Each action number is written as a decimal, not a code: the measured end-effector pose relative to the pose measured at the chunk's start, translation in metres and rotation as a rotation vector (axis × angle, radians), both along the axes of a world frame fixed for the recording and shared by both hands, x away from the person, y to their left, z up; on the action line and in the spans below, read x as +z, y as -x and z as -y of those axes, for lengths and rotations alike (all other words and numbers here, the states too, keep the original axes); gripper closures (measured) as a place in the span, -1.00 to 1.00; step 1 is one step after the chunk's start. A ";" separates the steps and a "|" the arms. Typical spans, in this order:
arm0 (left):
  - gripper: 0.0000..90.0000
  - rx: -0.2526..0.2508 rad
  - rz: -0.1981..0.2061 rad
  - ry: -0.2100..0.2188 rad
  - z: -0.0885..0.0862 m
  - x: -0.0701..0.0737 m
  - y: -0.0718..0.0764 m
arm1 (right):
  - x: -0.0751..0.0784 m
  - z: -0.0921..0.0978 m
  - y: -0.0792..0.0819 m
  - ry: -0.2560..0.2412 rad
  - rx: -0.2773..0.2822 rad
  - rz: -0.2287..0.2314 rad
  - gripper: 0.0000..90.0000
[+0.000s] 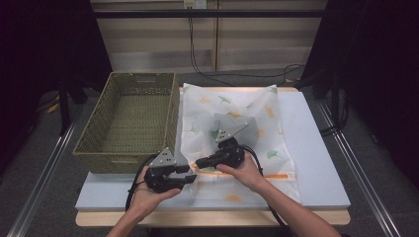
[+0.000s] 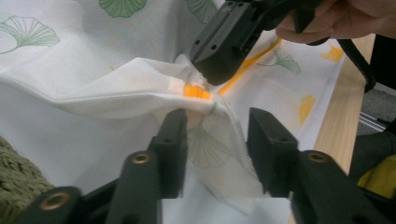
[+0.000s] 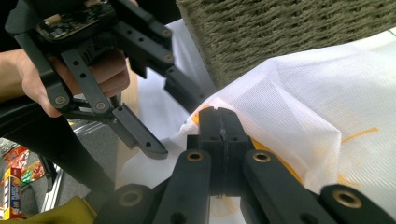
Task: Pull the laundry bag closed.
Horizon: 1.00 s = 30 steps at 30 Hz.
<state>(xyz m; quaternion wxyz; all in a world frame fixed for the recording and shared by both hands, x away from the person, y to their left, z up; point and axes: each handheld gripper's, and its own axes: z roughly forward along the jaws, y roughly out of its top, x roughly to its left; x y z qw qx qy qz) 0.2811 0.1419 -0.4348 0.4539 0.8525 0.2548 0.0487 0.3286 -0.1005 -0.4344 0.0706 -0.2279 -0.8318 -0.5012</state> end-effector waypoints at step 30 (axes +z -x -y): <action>0.95 -0.017 0.021 0.011 0.005 0.005 -0.008 | 0.000 0.009 0.002 -0.010 -0.035 -0.009 1.00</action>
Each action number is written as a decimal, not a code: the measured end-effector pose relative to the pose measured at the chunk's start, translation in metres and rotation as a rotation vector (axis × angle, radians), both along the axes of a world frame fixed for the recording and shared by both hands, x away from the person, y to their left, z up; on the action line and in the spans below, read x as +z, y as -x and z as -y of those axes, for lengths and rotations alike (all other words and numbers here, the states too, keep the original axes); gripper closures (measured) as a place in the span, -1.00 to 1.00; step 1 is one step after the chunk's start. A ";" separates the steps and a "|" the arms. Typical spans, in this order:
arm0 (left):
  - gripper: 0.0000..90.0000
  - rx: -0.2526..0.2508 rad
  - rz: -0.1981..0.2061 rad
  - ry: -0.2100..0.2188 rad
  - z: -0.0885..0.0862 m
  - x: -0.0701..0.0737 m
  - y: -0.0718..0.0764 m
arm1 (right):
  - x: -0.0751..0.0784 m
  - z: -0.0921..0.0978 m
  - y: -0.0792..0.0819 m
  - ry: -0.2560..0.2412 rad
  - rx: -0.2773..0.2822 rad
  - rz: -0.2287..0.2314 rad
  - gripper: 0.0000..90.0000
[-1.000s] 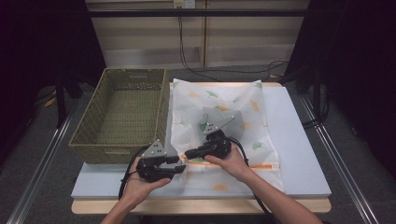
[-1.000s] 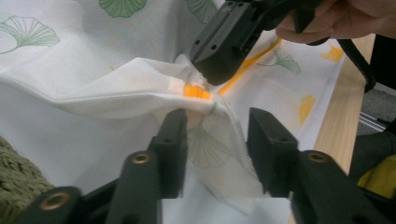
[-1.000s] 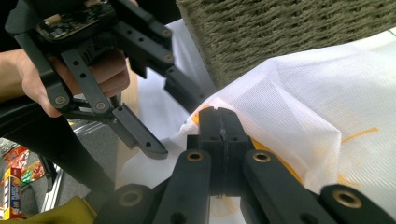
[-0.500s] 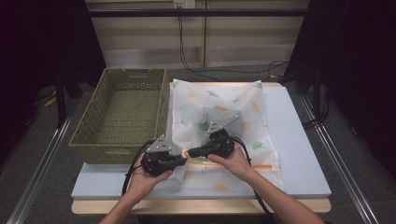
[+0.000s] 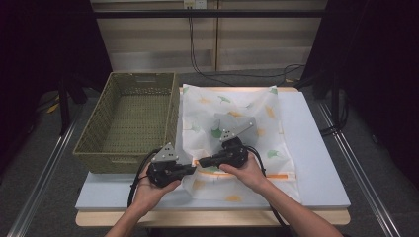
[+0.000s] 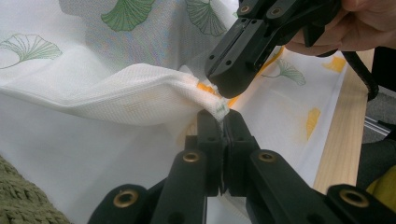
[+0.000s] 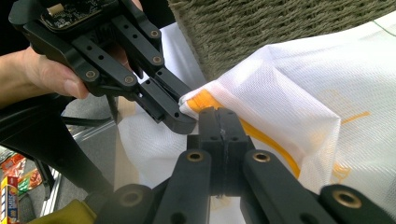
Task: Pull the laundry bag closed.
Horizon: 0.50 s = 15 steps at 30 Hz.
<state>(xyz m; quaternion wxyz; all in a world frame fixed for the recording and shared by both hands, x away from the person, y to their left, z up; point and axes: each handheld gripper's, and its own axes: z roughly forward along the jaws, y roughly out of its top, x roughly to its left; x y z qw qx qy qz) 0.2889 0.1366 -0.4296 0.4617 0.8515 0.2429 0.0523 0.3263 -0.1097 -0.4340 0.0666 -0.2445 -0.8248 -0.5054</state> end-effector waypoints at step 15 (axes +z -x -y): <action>0.96 0.005 0.011 0.000 -0.003 0.003 0.000 | -0.001 0.001 -0.001 0.015 -0.014 -0.016 1.00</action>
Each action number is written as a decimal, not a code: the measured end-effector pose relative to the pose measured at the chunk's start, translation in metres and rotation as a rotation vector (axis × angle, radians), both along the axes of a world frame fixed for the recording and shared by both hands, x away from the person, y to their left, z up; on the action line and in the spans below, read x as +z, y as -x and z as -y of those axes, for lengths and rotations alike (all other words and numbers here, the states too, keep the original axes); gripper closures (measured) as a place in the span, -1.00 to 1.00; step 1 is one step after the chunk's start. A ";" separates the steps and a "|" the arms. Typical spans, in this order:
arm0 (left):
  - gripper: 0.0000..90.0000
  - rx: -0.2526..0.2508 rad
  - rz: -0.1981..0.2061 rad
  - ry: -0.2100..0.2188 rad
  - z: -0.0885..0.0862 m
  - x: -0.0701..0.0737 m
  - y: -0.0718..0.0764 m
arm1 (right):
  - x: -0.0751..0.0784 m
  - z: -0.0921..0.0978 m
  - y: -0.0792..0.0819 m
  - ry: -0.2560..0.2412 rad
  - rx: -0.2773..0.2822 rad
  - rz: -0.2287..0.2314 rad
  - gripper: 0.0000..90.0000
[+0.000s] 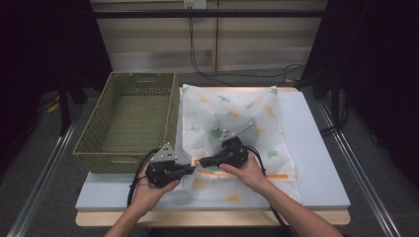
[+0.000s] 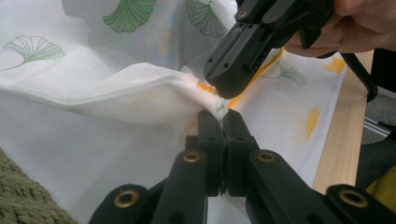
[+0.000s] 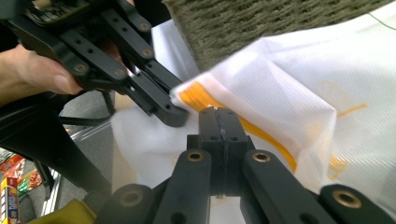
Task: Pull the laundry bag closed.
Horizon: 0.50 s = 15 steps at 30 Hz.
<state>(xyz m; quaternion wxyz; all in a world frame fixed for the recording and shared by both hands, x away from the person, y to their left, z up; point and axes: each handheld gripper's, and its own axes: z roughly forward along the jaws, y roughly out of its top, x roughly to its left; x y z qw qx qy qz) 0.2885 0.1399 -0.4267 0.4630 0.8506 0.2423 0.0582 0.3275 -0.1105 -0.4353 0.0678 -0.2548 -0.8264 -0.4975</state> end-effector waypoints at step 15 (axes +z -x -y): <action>0.95 0.001 -0.001 0.022 -0.003 0.002 -0.001 | 0.002 0.001 0.000 0.002 -0.002 0.011 1.00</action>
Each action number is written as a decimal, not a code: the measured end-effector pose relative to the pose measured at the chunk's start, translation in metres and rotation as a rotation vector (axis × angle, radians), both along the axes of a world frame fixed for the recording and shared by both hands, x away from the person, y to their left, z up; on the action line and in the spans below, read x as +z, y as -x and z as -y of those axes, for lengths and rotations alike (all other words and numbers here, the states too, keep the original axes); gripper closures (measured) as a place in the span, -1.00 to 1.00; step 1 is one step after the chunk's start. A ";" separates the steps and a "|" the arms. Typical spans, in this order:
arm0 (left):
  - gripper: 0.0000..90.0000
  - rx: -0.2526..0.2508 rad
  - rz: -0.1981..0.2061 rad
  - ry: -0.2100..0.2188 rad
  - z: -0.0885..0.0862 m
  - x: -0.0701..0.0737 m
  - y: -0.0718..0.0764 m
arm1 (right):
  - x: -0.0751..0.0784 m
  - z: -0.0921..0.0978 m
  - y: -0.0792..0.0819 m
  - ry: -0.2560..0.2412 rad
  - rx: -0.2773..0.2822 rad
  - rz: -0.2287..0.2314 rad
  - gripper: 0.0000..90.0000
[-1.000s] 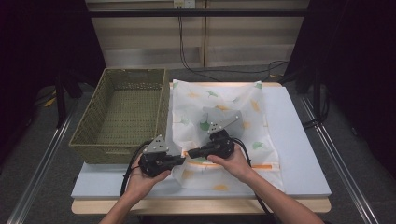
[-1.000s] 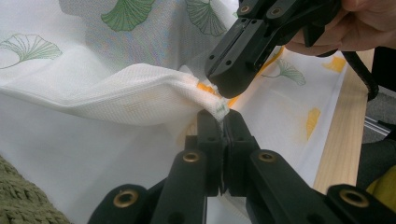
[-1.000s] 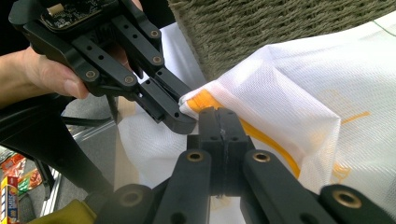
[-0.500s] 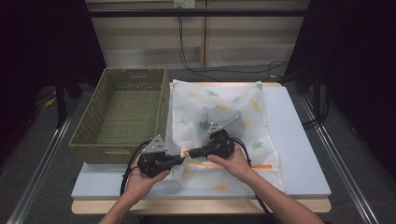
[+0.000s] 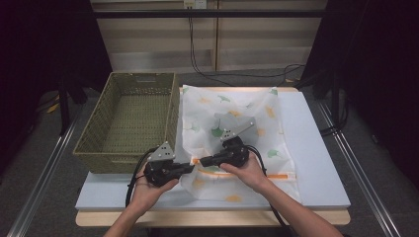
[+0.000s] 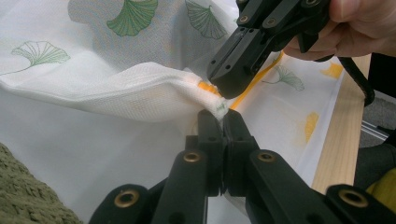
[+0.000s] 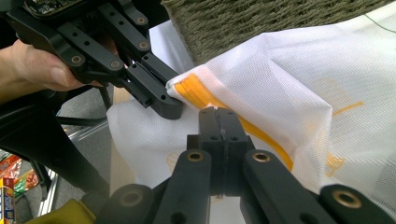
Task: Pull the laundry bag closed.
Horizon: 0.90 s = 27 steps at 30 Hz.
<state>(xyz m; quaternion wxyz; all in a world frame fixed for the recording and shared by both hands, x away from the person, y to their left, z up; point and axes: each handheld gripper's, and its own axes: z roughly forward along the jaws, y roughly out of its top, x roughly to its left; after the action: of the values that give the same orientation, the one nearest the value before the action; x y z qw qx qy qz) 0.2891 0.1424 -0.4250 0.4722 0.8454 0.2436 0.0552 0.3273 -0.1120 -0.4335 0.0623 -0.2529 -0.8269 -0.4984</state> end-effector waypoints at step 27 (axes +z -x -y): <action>0.96 0.014 -0.006 0.028 -0.007 0.004 0.000 | 0.002 0.002 0.002 0.020 -0.016 0.024 1.00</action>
<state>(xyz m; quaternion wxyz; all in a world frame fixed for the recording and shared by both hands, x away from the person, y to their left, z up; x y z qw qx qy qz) 0.2895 0.1495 -0.4214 0.4827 0.8372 0.2515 0.0526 0.3253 -0.1143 -0.4313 0.0458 -0.2541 -0.8304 -0.4938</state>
